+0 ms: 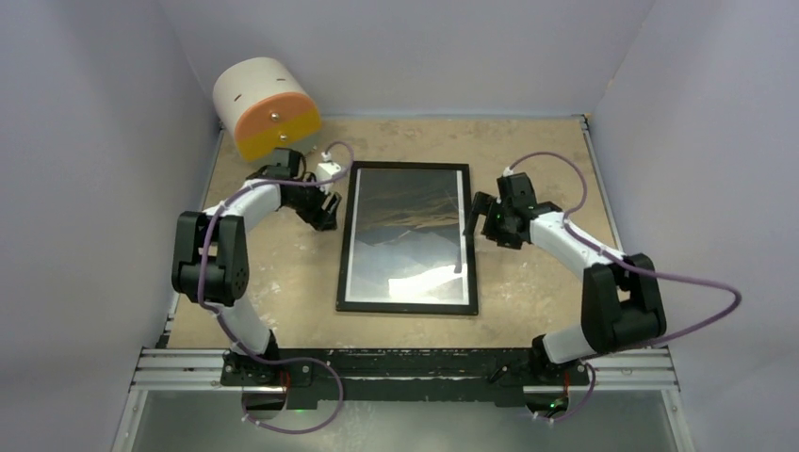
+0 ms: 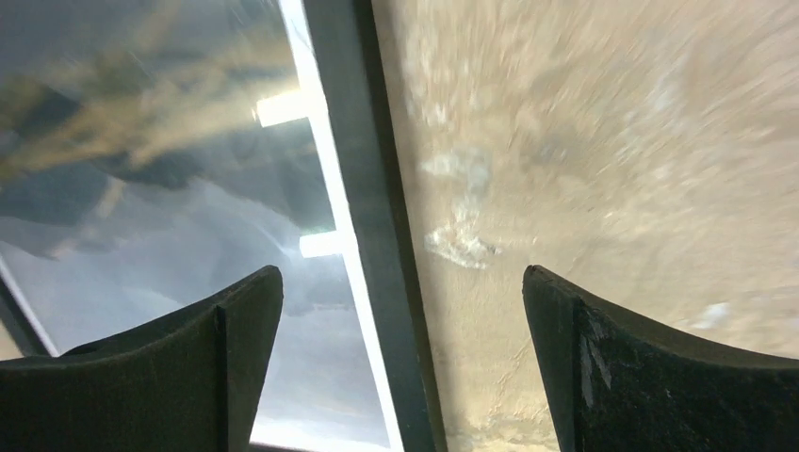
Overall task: Put the photo into the frame
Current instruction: Reset both arms
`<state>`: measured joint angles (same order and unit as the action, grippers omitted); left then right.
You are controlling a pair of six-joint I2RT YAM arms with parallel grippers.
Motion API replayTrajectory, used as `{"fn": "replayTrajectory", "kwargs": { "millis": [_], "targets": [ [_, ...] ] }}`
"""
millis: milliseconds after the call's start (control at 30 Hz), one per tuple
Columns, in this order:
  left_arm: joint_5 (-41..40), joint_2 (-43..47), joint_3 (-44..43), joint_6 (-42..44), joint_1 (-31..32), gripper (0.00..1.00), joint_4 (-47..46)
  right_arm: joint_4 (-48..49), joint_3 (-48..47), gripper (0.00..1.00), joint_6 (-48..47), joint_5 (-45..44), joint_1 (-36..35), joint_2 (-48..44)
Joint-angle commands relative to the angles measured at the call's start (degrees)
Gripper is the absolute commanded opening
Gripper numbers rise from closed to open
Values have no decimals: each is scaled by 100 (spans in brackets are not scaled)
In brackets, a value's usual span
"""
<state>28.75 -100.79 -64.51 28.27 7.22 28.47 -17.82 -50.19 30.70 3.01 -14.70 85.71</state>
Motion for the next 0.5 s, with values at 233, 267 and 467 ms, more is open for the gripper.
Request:
{"fn": "replayTrajectory", "kwargs": {
  "millis": [233,267,467],
  "targets": [
    [-710,1288,1391,-1514,-945,65,-3799,3642,841,99,-815,-3872,55,-1167],
    [-722,1382,1822,-1514,-949,65,-4450,3903,991,99,-1088,-4115,55,-1107],
    [-1304,1272,3074,-1820,-969,64,-6413,7602,3015,99,-2485,-4475,129,-1407]
  ]
}}
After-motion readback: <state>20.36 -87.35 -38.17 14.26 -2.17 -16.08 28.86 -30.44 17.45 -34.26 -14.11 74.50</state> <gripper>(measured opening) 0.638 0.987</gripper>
